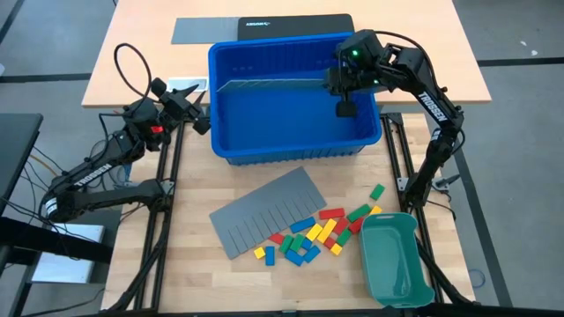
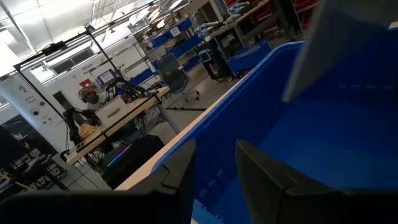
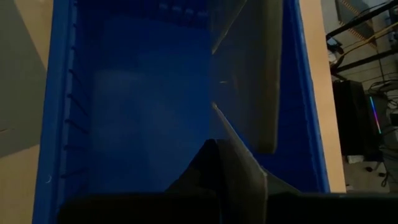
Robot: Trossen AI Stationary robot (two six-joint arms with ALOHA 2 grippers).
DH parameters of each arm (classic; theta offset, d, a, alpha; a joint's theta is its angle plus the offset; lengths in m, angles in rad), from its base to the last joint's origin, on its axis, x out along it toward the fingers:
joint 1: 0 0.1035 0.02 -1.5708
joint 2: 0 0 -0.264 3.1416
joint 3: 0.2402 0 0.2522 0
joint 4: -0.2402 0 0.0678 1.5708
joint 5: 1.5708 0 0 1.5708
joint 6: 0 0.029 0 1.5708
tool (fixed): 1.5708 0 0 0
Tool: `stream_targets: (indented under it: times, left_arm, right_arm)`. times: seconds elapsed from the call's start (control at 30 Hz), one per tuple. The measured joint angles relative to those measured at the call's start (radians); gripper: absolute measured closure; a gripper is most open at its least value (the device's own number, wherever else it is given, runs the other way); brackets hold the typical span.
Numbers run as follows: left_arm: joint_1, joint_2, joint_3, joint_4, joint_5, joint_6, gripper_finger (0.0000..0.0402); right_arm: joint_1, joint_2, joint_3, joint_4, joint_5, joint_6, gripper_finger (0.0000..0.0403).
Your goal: Sort Items/Unsort Items
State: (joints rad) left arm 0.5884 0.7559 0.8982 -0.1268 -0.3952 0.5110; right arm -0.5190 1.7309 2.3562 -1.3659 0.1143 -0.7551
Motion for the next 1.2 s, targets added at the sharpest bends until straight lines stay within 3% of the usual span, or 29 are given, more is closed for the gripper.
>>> stream_targets:
  times: [1.2]
  left_arm:
    - [0.000,-0.002,0.000,-0.005,0.000,-0.020,0.0283]
  right_arm:
    - [0.013,-0.011,0.000,-0.013,-0.006,0.017,0.0403]
